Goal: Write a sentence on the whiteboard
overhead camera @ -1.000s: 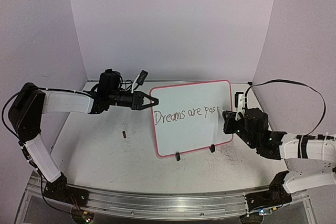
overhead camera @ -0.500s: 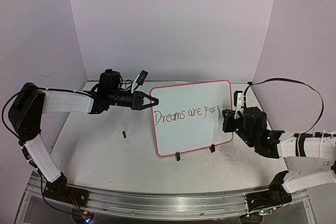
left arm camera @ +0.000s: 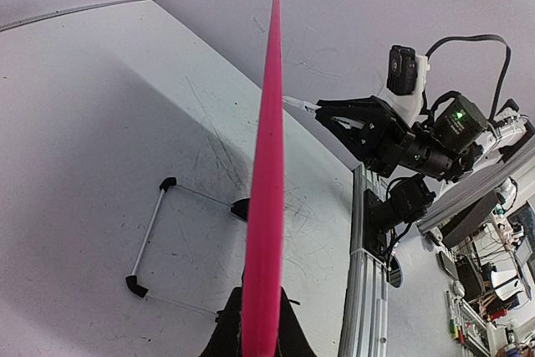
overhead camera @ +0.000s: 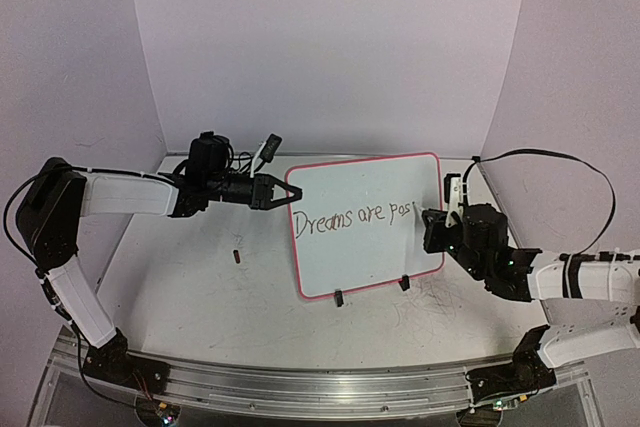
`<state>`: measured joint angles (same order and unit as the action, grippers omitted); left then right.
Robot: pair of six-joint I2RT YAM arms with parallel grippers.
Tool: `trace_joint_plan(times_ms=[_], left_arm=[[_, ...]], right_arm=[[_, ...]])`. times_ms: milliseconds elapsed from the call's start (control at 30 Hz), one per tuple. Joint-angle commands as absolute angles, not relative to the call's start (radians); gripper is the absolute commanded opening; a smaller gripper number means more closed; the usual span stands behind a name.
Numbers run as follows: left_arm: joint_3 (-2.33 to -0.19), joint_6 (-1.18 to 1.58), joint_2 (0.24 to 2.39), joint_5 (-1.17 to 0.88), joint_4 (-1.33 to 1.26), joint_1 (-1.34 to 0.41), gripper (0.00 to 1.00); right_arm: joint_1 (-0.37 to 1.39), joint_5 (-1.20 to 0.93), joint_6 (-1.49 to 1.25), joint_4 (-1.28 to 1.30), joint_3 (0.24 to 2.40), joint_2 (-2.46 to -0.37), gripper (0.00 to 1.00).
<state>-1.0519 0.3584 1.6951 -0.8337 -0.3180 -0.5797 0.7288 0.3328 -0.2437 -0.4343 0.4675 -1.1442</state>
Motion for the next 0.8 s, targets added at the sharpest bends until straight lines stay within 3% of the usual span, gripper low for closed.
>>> trace_joint_plan(times_ms=[0,767], left_arm=[[-1.068,0.335,1.67,-0.8,-0.287,-0.581,0.0],[-1.068,0.337,1.67,-0.801,-0.287,-0.583,0.0]], right_arm=[[0.726,0.296,-0.257,-0.433,0.495,-1.151,0.0],[0.726,0.372,-0.307,-0.366,0.471,-1.112,0.0]])
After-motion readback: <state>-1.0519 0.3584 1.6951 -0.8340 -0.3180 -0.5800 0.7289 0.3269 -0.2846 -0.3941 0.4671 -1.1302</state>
